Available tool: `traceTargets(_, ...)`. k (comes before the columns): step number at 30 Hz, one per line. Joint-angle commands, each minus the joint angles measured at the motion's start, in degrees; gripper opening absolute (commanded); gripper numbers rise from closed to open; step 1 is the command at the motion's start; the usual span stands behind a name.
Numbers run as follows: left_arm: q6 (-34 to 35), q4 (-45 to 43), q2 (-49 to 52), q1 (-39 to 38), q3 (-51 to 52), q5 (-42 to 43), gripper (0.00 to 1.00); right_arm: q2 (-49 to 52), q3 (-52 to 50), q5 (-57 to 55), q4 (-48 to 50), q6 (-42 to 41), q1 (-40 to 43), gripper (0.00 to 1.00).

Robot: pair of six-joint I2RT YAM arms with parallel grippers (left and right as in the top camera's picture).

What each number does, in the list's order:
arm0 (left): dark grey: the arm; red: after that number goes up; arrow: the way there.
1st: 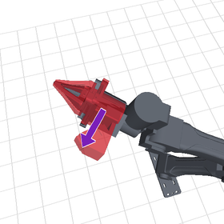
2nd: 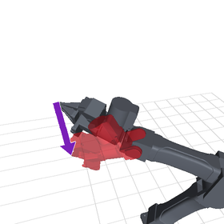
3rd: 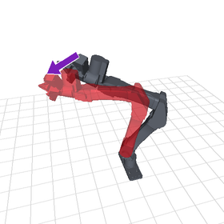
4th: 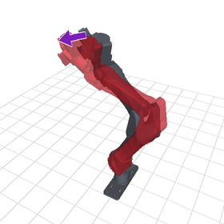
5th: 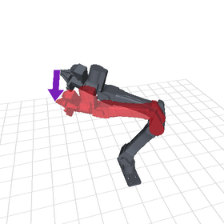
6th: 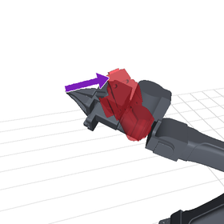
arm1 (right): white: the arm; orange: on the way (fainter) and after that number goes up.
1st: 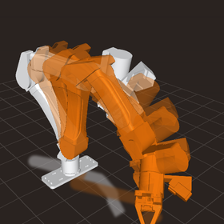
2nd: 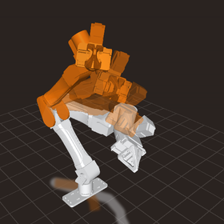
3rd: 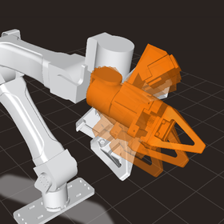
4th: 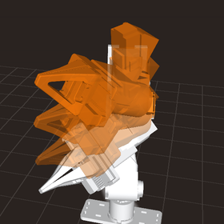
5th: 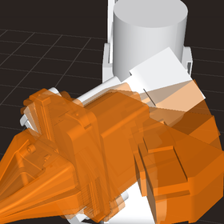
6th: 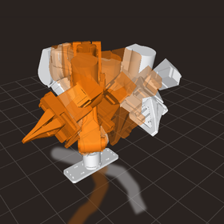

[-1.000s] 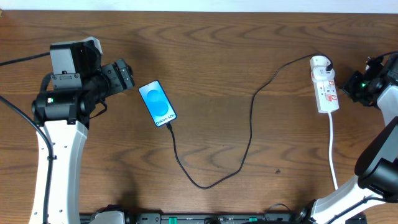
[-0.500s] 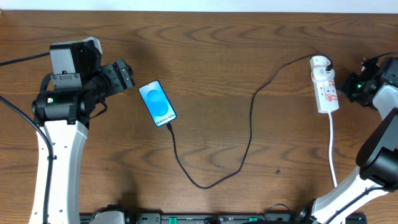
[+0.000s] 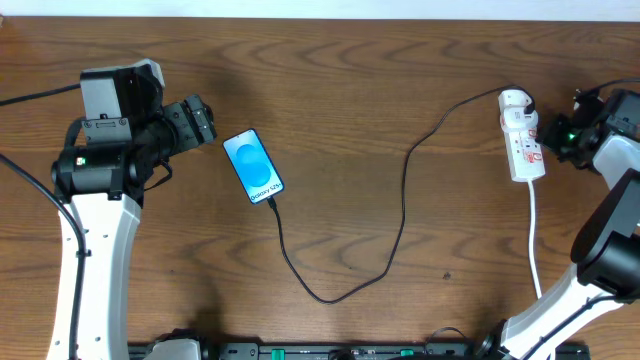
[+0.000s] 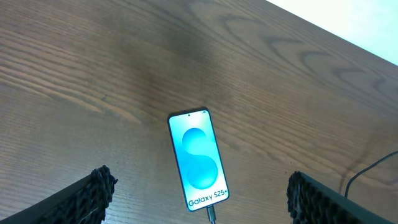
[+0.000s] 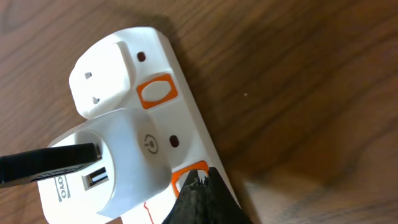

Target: Plug charger to phone and switch on socket

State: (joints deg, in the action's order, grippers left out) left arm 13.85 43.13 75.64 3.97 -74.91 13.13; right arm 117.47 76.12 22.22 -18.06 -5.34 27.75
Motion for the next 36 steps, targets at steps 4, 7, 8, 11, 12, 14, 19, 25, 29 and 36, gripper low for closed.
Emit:
traceTargets(4, -0.28, 0.15, -0.39, 0.13, -0.28, -0.76, 0.90, 1.60, 1.01, 0.63, 0.81, 1.33, -0.79, 0.01)
traceTargets(7, -0.28, 0.15, -0.39, 0.13, -0.28, -0.76, 0.90, 2.34, 1.01, 0.63, 1.20, 1.33, -1.01, 0.01)
traceTargets(8, -0.28, 0.15, -0.39, 0.13, -0.28, -0.74, 0.90, 2.64, 1.01, 0.63, 1.33, 1.33, -1.07, 0.01)
traceTargets(11, -0.28, 0.15, -0.39, 0.13, -0.28, -0.74, 0.90, 3.48, 1.01, 0.87, 1.44, 1.33, -1.38, 0.01)
traceTargets(12, -0.28, 0.15, -0.39, 0.13, -0.28, -0.76, 0.90, 3.65, 1.01, 0.87, 1.44, 1.33, -1.51, 0.01)
traceTargets(14, -0.28, 0.15, -0.39, 0.13, -0.28, -0.74, 0.91, 3.74, 1.01, 0.87, 1.44, 1.36, -1.84, 0.01)
traceTargets(19, -0.28, 0.15, -0.39, 0.13, -0.28, -0.74, 0.90, 3.74, 1.01, 2.40, 1.68, 1.38, -2.32, 0.01)
traceTargets(25, -0.28, 0.15, -0.39, 0.13, -0.28, -0.74, 0.90, 3.74, 1.01, 3.89, 1.16, 1.36, -2.36, 0.01)
traceTargets(29, -0.28, 0.15, -0.39, 0.13, -0.28, -0.76, 0.90, 3.76, 1.01, 3.98, -0.44, 1.38, -2.47, 0.01)
traceTargets(36, -0.28, 0.15, -0.39, 0.13, -0.28, -0.76, 0.91, 4.66, 0.96, 3.91, -2.29, 1.33, -4.07, 0.01)
